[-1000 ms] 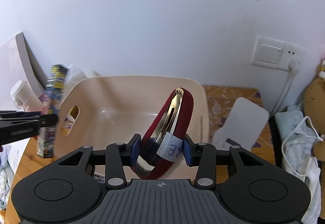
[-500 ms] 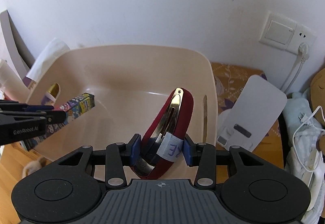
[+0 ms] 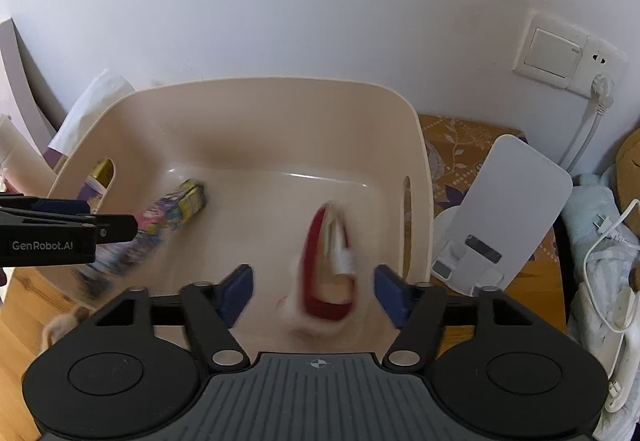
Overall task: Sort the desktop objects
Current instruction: 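Open the left tool over the basket while the right tool releases the hair clip, then move both tools back toward the pile on the table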
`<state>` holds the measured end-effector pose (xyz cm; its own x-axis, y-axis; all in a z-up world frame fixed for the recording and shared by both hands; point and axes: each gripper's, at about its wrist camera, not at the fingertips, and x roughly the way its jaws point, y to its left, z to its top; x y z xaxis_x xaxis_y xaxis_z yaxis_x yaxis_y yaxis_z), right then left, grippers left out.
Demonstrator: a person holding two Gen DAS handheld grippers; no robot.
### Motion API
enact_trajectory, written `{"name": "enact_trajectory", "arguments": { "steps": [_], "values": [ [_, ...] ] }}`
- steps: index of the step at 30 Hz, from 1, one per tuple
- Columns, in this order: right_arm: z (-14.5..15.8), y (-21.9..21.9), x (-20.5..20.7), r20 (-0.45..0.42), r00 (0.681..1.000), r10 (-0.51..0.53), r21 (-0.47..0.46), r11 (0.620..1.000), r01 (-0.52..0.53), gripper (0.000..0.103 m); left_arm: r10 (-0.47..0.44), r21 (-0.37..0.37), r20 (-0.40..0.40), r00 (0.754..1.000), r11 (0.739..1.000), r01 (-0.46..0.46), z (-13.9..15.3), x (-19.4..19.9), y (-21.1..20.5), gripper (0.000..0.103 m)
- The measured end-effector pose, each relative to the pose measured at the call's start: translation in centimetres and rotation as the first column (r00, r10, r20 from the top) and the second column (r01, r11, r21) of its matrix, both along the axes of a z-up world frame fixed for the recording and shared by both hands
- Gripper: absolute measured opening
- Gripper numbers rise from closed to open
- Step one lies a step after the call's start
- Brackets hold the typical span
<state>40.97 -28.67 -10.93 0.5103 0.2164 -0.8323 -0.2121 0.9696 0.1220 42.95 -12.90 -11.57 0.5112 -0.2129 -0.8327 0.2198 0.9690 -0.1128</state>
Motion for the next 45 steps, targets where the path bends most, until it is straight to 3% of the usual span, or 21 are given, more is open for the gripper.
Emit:
{"name": "enact_trajectory", "arguments": {
  "steps": [3, 10, 15, 20, 29, 34, 45],
  "values": [
    [0.3, -0.1, 0.1, 0.016, 1.0, -0.007, 0.007, 1.0, 0.007, 0.092, -0.03, 0.009, 0.01, 1.0, 1.0, 0.03, 0.2, -0.5, 0.0, 0.074],
    [1.6, -0.9, -0.5, 0.043, 0.999, -0.015, 0.063, 0.998, 0.012, 0.097, -0.039, 0.056, 0.058, 0.998, 0.998, 0.036, 1.2, -2.1, 0.4, 0.075],
    [2.7, -1.5, -1.5, 0.083, 0.996, -0.026, 0.065, 0.998, 0.02, 0.103, -0.008, 0.03, 0.062, 0.998, 1.0, 0.006, 1.9, -3.0, 1.4, 0.076],
    [3.2, -3.3, -3.3, 0.095, 0.994, -0.05, 0.084, 0.996, 0.042, 0.103, 0.035, 0.032, 0.065, 0.997, 0.999, -0.037, 2.3, -4.7, 2.5, 0.077],
    [1.1, -6.9, -6.9, 0.021, 0.994, -0.109, 0.102, 0.989, 0.107, 0.103, 0.042, 0.065, 0.055, 0.998, 0.997, -0.046, 1.8, -7.6, 4.5, 0.077],
    [-0.2, -7.9, -9.1, -0.015, 0.993, -0.116, 0.065, 0.991, 0.116, 0.103, 0.067, 0.07, 0.008, 0.998, 0.995, -0.067, 0.4, -8.9, 5.9, 0.077],
    [-3.5, -8.2, -12.7, -0.036, 0.999, -0.025, -0.062, 0.998, 0.023, 0.103, 0.066, 0.124, -0.086, 0.994, 0.991, -0.055, -3.1, -11.3, 8.1, 0.077]
  ]
}}
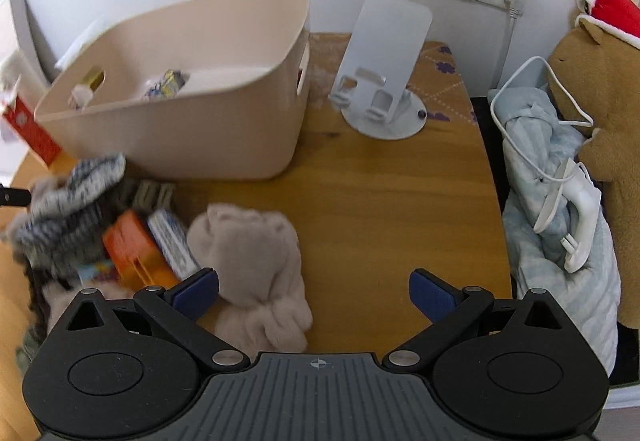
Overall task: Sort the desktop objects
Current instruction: 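Move both tools back toward the pile on the table, then grasp the white plush bag with the left tool while the right tool grasps the beige sock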
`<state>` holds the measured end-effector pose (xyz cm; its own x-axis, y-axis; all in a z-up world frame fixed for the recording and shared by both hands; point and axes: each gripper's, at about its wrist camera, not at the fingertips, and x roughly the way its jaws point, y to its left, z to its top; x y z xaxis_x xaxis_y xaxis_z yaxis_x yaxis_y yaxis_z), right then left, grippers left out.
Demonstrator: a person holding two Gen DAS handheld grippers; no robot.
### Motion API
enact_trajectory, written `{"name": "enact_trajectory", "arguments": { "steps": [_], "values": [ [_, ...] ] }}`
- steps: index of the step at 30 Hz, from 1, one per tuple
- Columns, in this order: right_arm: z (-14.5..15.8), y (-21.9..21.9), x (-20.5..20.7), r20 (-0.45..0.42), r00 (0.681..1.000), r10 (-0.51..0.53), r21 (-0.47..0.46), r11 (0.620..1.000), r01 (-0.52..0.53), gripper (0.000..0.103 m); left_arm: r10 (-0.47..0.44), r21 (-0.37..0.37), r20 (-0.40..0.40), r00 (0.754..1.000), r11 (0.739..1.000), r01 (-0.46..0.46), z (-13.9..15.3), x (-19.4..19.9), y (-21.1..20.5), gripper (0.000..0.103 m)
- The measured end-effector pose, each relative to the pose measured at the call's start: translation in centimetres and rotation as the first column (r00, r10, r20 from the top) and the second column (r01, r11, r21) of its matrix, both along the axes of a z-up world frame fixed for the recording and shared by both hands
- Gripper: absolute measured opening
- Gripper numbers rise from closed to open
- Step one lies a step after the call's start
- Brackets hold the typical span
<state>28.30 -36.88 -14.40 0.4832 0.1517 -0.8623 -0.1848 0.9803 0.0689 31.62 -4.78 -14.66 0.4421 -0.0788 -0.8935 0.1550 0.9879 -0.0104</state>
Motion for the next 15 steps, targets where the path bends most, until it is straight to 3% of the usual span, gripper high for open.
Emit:
{"name": "enact_trajectory", "arguments": {
  "steps": [4, 9, 15],
  "values": [
    [-0.8, 0.6, -0.5, 0.01, 0.998, 0.063, -0.034, 0.997, -0.063, 0.103, -0.01, 0.025, -0.016, 1.0, 1.0, 0.01, -1.3, -0.5, 0.4, 0.077],
    [-1.8, 1.7, -1.1, 0.018, 0.987, 0.159, -0.096, 0.983, -0.156, 0.103, -0.028, -0.011, -0.035, 0.999, 1.0, 0.028, -2.1, -0.9, 0.8, 0.077],
    [-2.2, 2.5, -0.5, 0.011, 0.985, 0.172, -0.108, 0.98, -0.169, 0.103, -0.063, -0.007, -0.046, 0.997, 0.998, 0.063, -3.0, -0.6, 0.5, 0.077]
  ]
}}
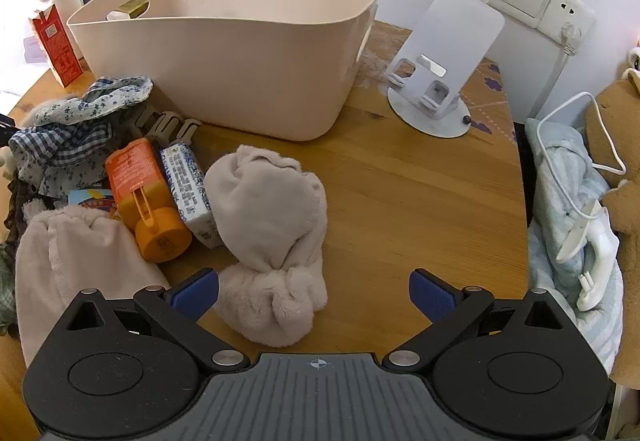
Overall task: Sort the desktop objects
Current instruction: 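Grasp the white plush bag with the left tool while the right tool grasps the beige sock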
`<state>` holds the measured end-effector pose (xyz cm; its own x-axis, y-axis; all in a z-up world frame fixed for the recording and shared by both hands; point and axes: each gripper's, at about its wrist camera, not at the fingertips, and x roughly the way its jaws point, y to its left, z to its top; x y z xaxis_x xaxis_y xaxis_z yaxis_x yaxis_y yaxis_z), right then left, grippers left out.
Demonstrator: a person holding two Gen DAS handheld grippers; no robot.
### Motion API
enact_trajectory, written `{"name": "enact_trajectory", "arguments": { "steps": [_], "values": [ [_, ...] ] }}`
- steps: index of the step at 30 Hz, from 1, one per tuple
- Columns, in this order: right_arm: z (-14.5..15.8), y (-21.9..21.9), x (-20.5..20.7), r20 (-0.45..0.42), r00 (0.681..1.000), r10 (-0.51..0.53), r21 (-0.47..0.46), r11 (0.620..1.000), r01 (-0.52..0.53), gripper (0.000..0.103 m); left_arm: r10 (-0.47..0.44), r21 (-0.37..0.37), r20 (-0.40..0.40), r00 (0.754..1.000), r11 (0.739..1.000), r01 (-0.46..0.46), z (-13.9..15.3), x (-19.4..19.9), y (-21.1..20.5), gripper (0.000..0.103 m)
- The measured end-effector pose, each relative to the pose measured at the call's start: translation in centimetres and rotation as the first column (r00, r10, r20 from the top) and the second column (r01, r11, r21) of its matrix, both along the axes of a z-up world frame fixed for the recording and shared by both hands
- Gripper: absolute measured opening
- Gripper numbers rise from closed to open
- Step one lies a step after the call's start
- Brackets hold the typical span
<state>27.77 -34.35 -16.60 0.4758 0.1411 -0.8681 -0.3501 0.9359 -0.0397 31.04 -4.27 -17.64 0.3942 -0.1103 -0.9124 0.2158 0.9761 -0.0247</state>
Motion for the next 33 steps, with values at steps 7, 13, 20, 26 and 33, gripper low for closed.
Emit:
{"name": "enact_trajectory", "arguments": {
  "steps": [7, 13, 20, 26, 33],
  "values": [
    [-0.6, 0.7, 1.1, -0.012, 1.0, 0.01, -0.02, 1.0, -0.01, 0.103, -0.026, 0.018, -0.043, 0.999, 0.999, 0.026, -1.6, 1.0, -0.4, 0.077],
    [-1.3, 1.4, 1.7, -0.018, 0.999, 0.033, -0.042, 0.999, -0.034, 0.103, -0.041, 0.021, -0.067, 0.997, 0.999, 0.042, -2.6, 2.0, -0.6, 0.077],
    [-2.4, 3.0, 2.3, -0.042, 0.994, 0.102, -0.096, 0.99, -0.106, 0.103, -0.031, 0.007, -0.089, 0.996, 0.999, 0.032, -3.5, 3.1, -0.7, 0.08],
    [-2.5, 3.3, 2.3, -0.033, 0.992, 0.119, -0.082, 0.989, -0.121, 0.09, -0.023, -0.026, -0.093, 0.995, 0.999, 0.021, -3.7, 3.5, -0.5, 0.08],
    [-2.0, 2.8, 2.2, -0.062, 0.988, 0.143, 0.001, 0.99, -0.144, 0.062, -0.05, -0.032, -0.083, 0.995, 0.998, 0.048, -3.7, 3.6, -0.6, 0.075]
  ]
}}
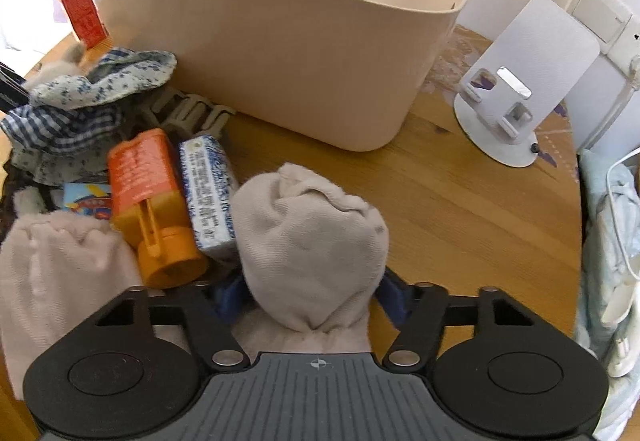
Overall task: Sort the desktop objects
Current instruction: 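Grasp the white plush bag with the left tool while the right tool grasps the beige sock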
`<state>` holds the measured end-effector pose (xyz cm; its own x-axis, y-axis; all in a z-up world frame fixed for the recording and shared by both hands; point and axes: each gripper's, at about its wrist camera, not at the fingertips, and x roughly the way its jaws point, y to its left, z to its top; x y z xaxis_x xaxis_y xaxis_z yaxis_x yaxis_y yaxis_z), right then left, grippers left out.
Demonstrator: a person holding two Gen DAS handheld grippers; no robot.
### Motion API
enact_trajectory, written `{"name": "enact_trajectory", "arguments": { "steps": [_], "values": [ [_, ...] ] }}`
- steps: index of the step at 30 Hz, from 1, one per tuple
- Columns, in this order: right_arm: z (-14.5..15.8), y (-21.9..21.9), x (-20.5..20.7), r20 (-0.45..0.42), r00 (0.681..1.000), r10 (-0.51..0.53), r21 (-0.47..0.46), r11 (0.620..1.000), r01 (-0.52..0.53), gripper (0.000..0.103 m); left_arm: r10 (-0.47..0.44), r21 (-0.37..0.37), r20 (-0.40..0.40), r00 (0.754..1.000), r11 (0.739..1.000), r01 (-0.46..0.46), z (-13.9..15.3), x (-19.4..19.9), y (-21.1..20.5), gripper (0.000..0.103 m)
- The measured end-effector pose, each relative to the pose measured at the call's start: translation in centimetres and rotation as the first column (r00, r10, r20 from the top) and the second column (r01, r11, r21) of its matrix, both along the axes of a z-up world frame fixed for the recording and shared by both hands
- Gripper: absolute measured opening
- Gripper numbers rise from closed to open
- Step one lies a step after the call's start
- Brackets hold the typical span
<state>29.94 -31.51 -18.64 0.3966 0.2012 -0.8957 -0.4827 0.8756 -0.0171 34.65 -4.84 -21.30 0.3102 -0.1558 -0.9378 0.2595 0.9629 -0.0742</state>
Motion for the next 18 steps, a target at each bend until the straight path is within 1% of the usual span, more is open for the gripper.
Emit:
{"name": "enact_trajectory", "arguments": {
  "steps": [1, 3, 4, 6, 7, 9, 12, 15, 18],
  "values": [
    [0.1, 0.0, -0.2, -0.003, 1.0, -0.001, 0.006, 1.0, 0.001, 0.056, -0.009, -0.001, 0.003, 1.0, 1.0, 0.009, 0.1, -0.1, 0.0, 0.073],
    [0.2, -0.1, -0.4, -0.004, 1.0, -0.005, 0.01, 1.0, 0.005, 0.049, -0.022, -0.002, 0.011, 1.0, 1.0, 0.022, 0.2, -0.2, 0.0, 0.063],
    [0.2, -0.1, -0.4, -0.002, 1.0, -0.006, 0.007, 1.0, 0.006, 0.048, -0.025, -0.003, 0.013, 1.0, 1.0, 0.025, 0.3, -0.3, 0.0, 0.061],
    [0.3, -0.1, -0.6, 0.002, 1.0, -0.011, -0.003, 1.0, 0.011, 0.047, -0.027, 0.0, 0.015, 1.0, 1.0, 0.027, 0.4, -0.4, 0.0, 0.052],
    [0.4, 0.0, -0.5, 0.004, 1.0, -0.013, -0.007, 1.0, 0.013, 0.045, -0.03, 0.005, 0.018, 0.999, 1.0, 0.029, 0.5, -0.4, 0.0, 0.05],
    [0.5, 0.0, -0.7, 0.006, 1.0, -0.017, -0.01, 1.0, 0.017, 0.043, -0.041, 0.017, 0.029, 0.999, 0.999, 0.041, 0.6, -0.6, -0.2, 0.038],
    [0.9, -0.4, -1.3, 0.013, 1.0, -0.025, -0.006, 1.0, 0.025, 0.041, -0.062, 0.014, 0.042, 0.997, 0.998, 0.062, 1.0, -0.9, 0.1, 0.031],
    [1.2, -0.7, -1.5, 0.018, 0.999, -0.031, -0.003, 1.0, 0.031, 0.041, -0.05, 0.009, 0.051, 0.997, 0.999, 0.05, 1.2, -1.4, 1.0, 0.028],
    [1.5, -1.1, -1.7, 0.031, 0.999, -0.044, -0.004, 0.999, 0.044, 0.041, -0.026, 0.009, 0.059, 0.998, 1.0, 0.025, 1.7, -1.5, 1.5, 0.028]
  ]
}}
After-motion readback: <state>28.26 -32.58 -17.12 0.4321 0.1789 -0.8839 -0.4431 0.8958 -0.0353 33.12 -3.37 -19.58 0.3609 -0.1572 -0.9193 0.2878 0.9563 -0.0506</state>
